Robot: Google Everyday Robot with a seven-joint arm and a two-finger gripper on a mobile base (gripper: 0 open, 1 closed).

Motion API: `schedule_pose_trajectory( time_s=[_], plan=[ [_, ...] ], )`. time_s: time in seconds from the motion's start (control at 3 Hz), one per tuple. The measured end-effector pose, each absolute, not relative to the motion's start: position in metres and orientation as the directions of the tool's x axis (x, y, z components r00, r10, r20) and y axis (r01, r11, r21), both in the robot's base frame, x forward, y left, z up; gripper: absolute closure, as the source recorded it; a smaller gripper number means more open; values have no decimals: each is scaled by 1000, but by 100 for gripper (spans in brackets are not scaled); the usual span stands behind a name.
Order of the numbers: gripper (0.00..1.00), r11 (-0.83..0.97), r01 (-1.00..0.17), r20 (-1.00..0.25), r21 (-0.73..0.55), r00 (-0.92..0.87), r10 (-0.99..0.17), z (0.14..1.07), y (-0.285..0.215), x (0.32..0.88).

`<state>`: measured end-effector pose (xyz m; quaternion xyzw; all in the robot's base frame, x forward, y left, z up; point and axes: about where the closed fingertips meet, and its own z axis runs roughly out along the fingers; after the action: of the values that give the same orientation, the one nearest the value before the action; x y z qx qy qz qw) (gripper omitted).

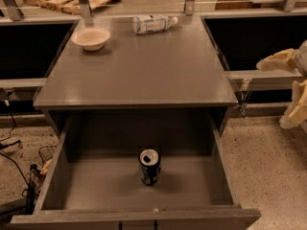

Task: Pick pepsi can from top drawer and place on counter

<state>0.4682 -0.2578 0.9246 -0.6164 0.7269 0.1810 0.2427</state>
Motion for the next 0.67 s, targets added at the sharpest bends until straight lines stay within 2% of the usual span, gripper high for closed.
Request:
schedule_pose_trajectory(
  time_s=[0.33,0.67],
  plan=[
    [0,97,-995,-551,-9,-76,-831,909,-239,479],
    [0,97,-995,-546,-21,-70,-835,906,-235,486]
  ],
)
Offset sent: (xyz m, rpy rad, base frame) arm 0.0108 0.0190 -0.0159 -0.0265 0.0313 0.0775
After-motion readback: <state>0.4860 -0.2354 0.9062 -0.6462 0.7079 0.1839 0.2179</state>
